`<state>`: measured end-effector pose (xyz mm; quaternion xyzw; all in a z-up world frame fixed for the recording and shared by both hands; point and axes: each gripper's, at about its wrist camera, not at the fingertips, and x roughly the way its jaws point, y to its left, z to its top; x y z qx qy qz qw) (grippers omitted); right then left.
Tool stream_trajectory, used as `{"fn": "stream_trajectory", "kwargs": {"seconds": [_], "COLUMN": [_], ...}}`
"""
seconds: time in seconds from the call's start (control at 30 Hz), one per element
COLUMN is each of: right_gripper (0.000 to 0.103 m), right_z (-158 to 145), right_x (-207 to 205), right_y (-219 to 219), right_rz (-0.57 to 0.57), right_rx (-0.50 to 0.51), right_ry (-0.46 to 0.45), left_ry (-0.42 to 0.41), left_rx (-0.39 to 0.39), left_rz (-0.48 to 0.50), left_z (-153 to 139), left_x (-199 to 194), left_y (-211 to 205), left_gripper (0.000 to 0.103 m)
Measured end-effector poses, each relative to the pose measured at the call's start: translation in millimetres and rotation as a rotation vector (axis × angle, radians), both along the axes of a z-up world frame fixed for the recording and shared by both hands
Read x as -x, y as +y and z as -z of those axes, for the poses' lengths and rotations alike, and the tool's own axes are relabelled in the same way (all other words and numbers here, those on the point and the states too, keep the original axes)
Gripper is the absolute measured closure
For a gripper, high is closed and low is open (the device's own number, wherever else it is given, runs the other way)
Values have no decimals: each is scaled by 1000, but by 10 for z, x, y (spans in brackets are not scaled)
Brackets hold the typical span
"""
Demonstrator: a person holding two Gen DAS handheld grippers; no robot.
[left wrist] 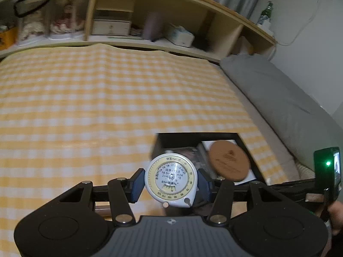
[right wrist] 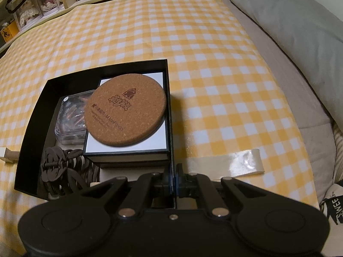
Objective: Organize rigid objects
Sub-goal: 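Carry the tape measure with the left tool into the tray, then open the left tool to release the tape measure and withdraw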
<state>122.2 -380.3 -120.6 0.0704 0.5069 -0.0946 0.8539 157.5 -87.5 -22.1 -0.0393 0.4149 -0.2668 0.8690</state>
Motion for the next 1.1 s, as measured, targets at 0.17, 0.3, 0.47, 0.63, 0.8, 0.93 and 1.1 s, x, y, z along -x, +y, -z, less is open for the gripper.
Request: {"fn": "stream_trajectory", "kwargs": {"seconds": [0.17, 0.3, 0.47, 0.63, 0.8, 0.93, 1.1], "right_gripper": [99, 99, 99, 99, 99, 98, 98], "right_z": [-1, 1, 0, 0, 0, -3, -7], "right_x": [-1, -1, 0, -2, 1, 1, 2], "right_y": [-8, -1, 0, -11, -2, -7, -10], "right_rz": [1, 1, 1, 1, 2, 1, 1], "right_rx": [-3, 0, -1, -1, -1, 0, 0], "right_ry": [0, 0, -1, -1, -2, -2, -3], "left_ry": [41, 61, 8, 39, 75, 90, 108], "left_rx": [23, 30, -28, -2, -1, -16, -35], "left_rz": [16, 19, 34, 20, 14, 8, 9], "left_z": [118, 228, 306, 353, 354, 327, 298], "left_x": [-19, -45, -112, -164, -164, -129, -71], "left_y": [-263, -362, -447, -389, -373, -360, -361], "left_gripper": [50, 50, 50, 50, 38, 38, 38]}}
